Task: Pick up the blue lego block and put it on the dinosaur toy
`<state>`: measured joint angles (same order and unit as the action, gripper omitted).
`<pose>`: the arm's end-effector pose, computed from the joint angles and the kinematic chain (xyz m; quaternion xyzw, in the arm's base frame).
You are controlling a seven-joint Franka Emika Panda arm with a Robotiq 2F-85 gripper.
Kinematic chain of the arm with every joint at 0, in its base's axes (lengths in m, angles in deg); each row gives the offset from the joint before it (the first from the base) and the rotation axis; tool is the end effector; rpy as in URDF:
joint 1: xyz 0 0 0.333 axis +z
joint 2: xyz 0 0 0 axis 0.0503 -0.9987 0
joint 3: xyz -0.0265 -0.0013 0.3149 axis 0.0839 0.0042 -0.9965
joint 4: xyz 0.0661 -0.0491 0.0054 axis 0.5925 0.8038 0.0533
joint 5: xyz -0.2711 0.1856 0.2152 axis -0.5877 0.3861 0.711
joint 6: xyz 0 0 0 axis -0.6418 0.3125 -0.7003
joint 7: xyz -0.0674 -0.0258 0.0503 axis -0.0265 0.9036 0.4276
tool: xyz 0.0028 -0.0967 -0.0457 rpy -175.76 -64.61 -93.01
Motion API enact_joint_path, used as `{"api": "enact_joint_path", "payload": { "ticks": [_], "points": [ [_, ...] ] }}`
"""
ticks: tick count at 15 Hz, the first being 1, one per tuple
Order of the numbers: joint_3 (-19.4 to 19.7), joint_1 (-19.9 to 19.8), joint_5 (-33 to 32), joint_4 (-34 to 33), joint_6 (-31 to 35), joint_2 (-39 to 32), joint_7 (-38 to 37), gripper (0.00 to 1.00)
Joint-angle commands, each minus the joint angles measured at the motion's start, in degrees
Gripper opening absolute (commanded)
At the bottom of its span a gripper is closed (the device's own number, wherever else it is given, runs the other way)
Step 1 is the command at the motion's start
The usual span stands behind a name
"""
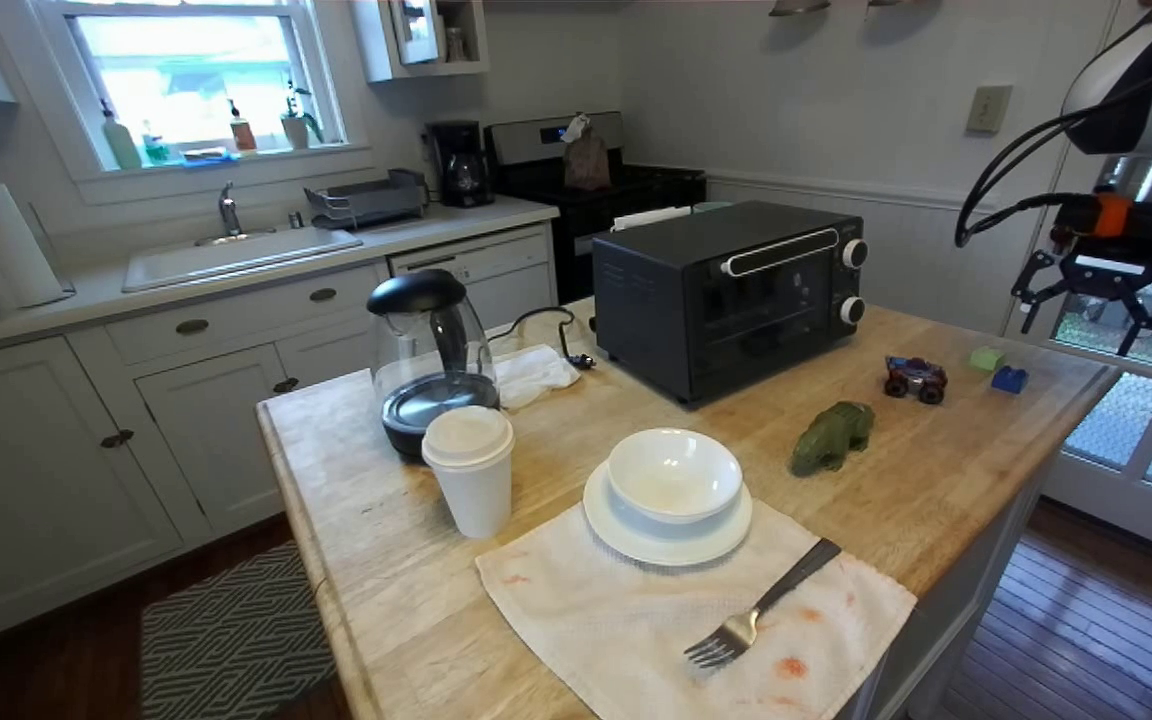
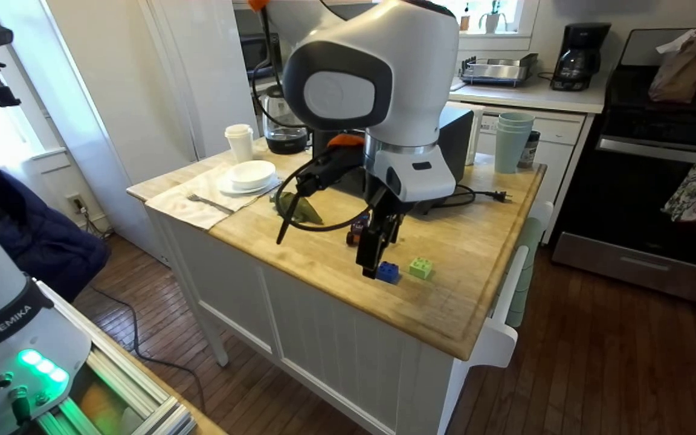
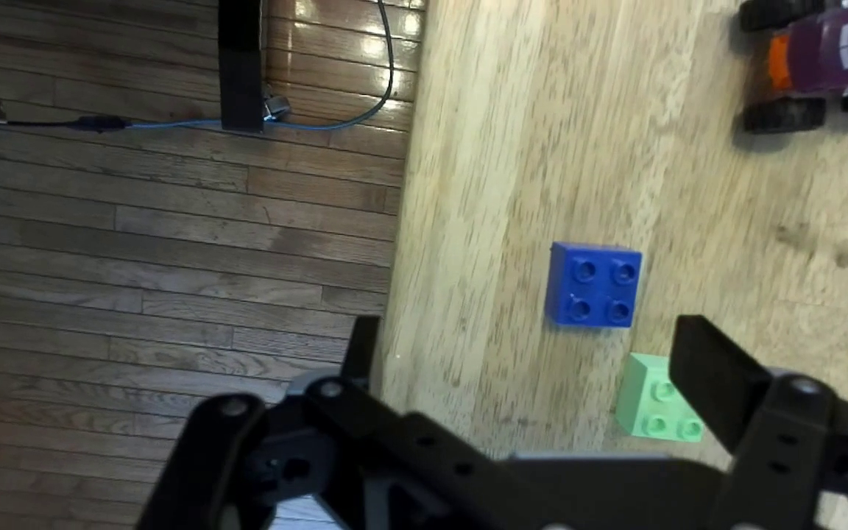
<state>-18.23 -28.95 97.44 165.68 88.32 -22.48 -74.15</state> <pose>0.3770 -0.4033 0.2503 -0.7375 0.6729 0.0284 0.0490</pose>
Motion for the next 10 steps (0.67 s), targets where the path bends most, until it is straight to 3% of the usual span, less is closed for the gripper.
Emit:
{"api": "enact_joint_path", "payload": {
  "ticks": [1,10],
  "points": [
    [-0.8,0.5,3.1,0.0,3.3,-1.9,4.1,1.0],
    [-3.6,0.9,6.7,-1.0,7.1,-6.0,5.9,1.0]
  ]
}}
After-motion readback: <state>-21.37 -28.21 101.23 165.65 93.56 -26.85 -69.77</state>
